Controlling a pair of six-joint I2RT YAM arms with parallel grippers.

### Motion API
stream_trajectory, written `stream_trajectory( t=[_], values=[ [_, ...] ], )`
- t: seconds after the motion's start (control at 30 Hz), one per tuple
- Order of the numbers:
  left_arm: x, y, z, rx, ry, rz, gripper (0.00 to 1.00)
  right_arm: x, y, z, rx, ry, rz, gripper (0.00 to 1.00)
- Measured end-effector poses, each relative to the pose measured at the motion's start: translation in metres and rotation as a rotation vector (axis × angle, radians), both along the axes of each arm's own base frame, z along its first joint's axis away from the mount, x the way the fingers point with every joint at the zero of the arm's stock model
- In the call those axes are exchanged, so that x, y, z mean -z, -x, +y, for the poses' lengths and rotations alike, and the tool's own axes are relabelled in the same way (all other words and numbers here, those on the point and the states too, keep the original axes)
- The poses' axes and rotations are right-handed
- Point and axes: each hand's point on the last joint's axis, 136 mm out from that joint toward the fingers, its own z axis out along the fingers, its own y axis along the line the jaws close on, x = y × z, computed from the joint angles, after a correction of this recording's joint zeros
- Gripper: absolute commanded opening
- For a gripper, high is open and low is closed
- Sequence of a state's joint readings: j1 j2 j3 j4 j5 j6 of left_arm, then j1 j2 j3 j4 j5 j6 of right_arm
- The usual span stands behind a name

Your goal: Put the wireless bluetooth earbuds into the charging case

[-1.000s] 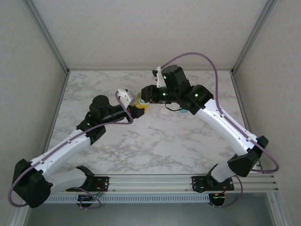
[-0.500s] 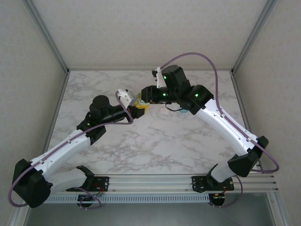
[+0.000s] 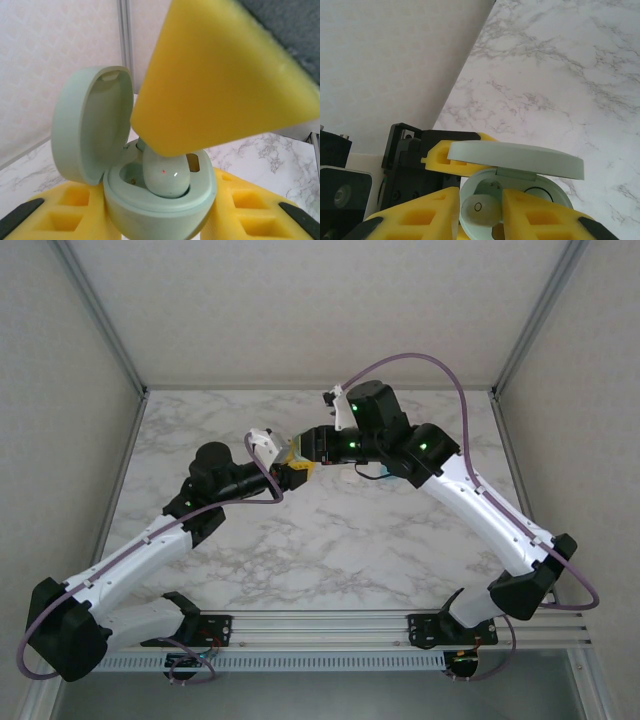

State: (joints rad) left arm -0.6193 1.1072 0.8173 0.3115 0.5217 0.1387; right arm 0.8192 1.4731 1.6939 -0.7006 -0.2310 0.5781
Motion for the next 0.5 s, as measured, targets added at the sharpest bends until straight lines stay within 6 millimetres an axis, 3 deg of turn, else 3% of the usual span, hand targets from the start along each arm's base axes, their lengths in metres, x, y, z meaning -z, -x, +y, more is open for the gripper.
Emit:
stream_trajectory(
  t=[0.5],
  values=[
    [0.0, 0.0, 0.0, 0.001, 0.0, 0.0, 0.19, -0.023, 0.009, -0.015, 0.011, -0.034, -0.07, 0.32]
  ],
)
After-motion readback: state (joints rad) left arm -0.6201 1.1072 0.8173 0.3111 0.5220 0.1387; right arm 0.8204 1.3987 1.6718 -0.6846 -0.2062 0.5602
